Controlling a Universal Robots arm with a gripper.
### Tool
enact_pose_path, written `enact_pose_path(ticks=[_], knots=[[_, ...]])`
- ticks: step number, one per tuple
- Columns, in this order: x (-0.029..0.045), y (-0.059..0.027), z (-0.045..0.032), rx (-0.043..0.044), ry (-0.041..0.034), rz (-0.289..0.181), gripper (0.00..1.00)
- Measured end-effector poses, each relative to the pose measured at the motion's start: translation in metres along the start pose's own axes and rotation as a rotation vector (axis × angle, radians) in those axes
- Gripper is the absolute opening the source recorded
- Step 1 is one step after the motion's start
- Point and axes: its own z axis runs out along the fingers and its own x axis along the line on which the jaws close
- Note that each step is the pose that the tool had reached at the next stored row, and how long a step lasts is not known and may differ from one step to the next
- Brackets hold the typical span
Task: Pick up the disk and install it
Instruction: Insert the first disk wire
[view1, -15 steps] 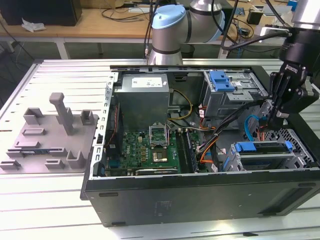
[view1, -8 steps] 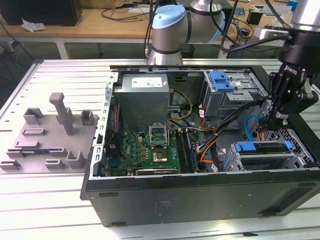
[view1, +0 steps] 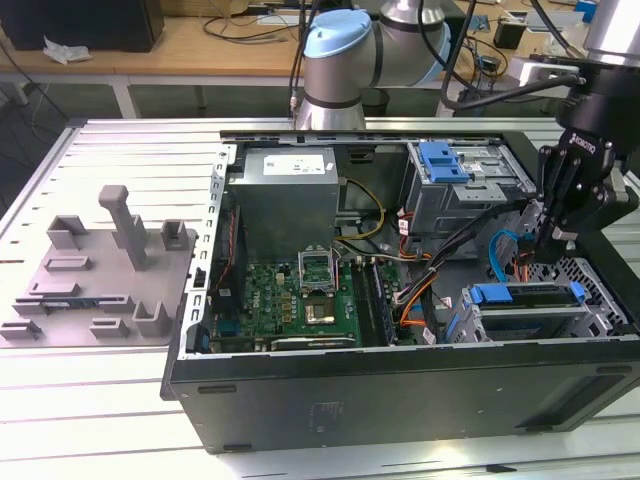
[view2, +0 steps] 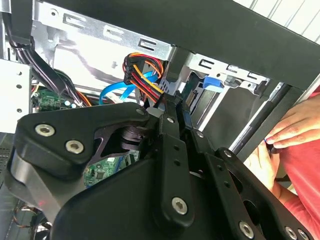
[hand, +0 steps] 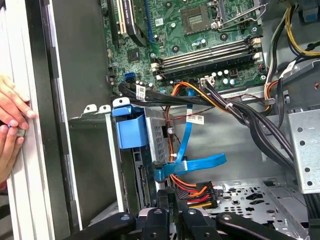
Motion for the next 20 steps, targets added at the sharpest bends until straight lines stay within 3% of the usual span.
enact_pose_path(ticks=[9, 17, 20], knots=[[0.0072, 0.0018, 0.0010, 0.0100, -0.0186, -0.011, 0.17], [0.0154, 0.0035, 0.0019, 0.0225, -0.0482, -0.022, 0.17], [0.0193, 0.0045, 0.0027, 0.0278, -0.0668, -0.027, 0.17]])
